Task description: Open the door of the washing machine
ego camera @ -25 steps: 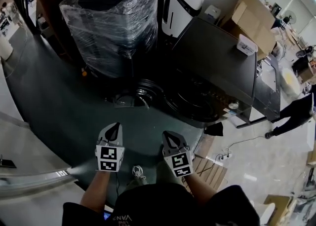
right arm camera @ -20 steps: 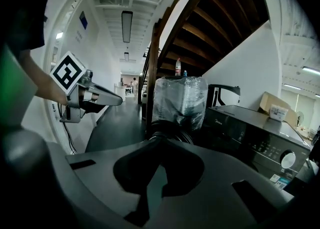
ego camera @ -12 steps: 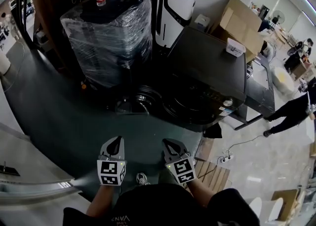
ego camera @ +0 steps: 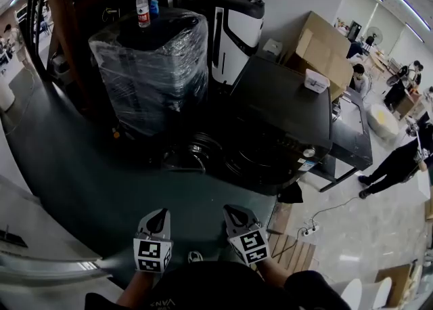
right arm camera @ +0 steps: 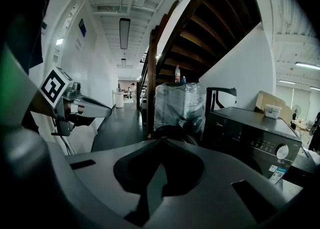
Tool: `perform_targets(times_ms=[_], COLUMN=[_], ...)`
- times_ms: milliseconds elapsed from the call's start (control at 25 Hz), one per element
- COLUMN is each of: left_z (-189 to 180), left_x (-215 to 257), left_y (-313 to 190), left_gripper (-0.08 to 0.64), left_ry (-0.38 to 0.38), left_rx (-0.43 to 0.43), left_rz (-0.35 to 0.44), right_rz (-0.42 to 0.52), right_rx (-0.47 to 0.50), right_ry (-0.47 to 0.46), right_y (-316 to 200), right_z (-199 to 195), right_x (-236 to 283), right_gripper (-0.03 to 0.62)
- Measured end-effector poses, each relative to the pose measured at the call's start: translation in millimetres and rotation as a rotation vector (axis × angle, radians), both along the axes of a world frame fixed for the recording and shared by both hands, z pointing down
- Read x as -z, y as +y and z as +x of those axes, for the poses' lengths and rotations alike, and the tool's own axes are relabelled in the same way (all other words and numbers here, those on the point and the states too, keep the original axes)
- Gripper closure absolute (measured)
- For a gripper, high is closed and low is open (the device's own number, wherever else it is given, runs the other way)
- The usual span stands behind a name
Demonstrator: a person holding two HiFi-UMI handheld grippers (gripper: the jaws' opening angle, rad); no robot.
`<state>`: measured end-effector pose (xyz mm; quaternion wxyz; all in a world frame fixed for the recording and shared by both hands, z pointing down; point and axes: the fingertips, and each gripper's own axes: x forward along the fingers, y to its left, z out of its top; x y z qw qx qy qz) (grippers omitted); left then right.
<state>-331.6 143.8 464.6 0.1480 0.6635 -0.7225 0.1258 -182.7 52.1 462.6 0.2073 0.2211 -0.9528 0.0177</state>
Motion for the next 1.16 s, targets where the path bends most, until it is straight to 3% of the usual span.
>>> perform_targets(times_ms=[400,1160], left_z=[-8.3,-2.4], left_x=[4.2,6.1], left_y=[20.8,16.4], left_gripper=[0.543,0.543], left_ry=[-0.052,-0.04], left_rx=[0.001,0.031], left_rz=[-0.001,0.019], right_rz=[-0.006,-0.016], right_rx=[-0.018,-0.031], right_ry=[0.001,-0.005], right_y=[7.3,0.3], right_z=[-3.3,-2.2], right_x=[5.0,1.7], right_gripper=[0.59,0.59])
